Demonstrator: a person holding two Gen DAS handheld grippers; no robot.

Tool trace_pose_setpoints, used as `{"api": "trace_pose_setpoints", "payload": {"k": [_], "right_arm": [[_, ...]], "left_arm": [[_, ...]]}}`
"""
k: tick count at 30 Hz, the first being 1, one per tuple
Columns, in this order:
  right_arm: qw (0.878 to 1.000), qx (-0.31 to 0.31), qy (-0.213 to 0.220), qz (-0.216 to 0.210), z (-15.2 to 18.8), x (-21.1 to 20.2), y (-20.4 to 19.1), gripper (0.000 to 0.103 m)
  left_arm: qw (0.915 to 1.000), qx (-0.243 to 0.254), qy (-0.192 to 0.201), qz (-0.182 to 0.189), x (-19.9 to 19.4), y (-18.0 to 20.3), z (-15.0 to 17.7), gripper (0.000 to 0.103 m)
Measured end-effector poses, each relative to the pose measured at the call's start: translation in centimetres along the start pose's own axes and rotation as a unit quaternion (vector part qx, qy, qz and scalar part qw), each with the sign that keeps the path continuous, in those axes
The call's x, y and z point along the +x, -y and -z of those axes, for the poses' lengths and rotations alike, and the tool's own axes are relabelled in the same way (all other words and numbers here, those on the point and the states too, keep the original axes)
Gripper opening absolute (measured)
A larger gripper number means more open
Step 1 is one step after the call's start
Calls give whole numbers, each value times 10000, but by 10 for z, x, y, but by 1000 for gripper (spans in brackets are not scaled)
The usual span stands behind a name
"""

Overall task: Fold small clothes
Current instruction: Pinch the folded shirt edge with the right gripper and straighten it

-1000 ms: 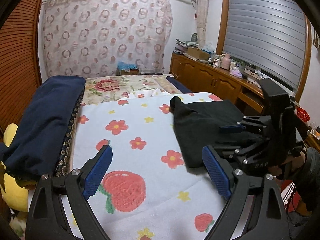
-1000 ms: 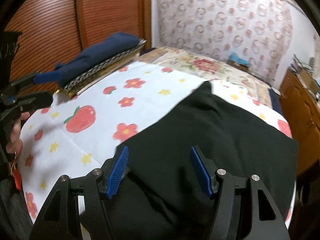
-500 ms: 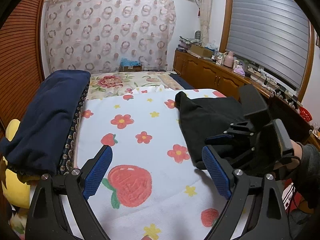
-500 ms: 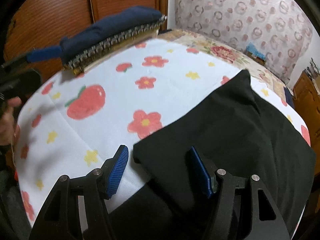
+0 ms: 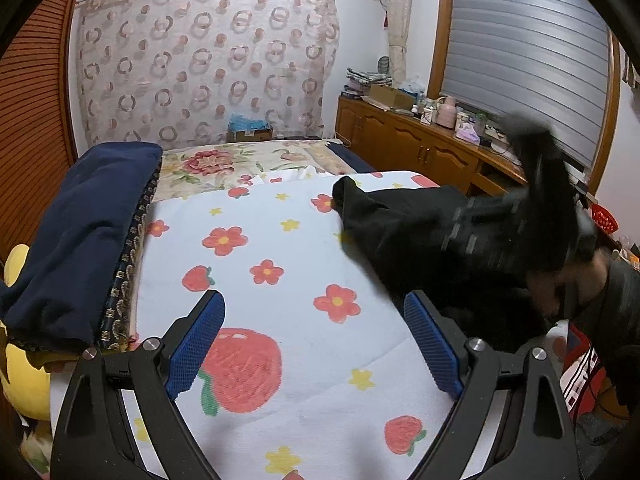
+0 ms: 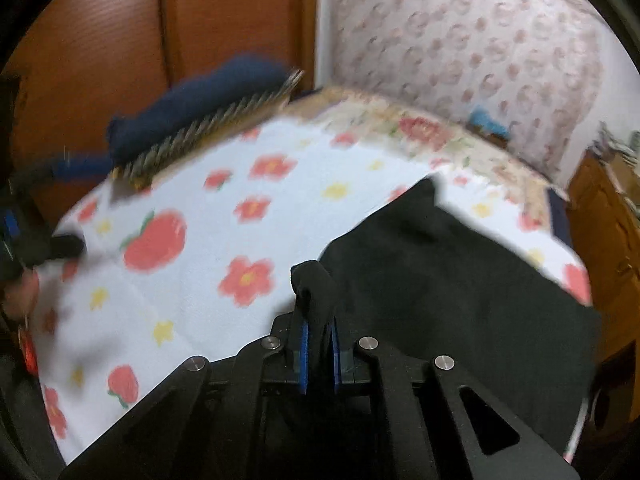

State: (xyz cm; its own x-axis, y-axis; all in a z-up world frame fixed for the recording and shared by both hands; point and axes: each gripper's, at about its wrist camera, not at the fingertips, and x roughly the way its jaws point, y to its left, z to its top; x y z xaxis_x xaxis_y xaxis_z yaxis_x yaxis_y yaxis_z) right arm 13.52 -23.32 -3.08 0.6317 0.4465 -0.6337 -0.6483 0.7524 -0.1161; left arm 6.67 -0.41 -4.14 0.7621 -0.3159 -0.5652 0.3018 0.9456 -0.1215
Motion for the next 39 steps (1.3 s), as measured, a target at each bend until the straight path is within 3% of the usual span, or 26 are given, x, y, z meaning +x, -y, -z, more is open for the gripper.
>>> {"api": "trace_pose_setpoints", "payload": {"k": [8, 12, 18, 26, 29, 34, 39], "right_arm": [[9916, 688, 674, 861, -13, -61, 85, 7], [9855, 1019, 660, 1189, -11, -70, 121, 7], [9795, 1338, 363, 1461, -7, -51, 142, 7], [9704, 1720, 13, 1697, -16, -18, 142, 8], [9640, 1853, -206, 1897, -18, -20, 152, 21], [9628, 1948, -62, 1872, -11, -46, 138, 34], [9695, 1813, 24, 1648, 22, -76, 95, 35]], "left_arm": [[9999, 46, -47, 118, 2, 9, -2, 92], [9999, 63, -63, 143, 2, 13, -1, 92], [9998, 92, -98, 171, 4, 19, -1, 92], [9995, 143, -173, 205, 8, 28, 1, 92], [9994, 174, -200, 244, 11, 32, 1, 92], [9989, 221, -253, 336, 16, 42, 2, 92], [9979, 249, -318, 500, 23, 56, 3, 92]]}}
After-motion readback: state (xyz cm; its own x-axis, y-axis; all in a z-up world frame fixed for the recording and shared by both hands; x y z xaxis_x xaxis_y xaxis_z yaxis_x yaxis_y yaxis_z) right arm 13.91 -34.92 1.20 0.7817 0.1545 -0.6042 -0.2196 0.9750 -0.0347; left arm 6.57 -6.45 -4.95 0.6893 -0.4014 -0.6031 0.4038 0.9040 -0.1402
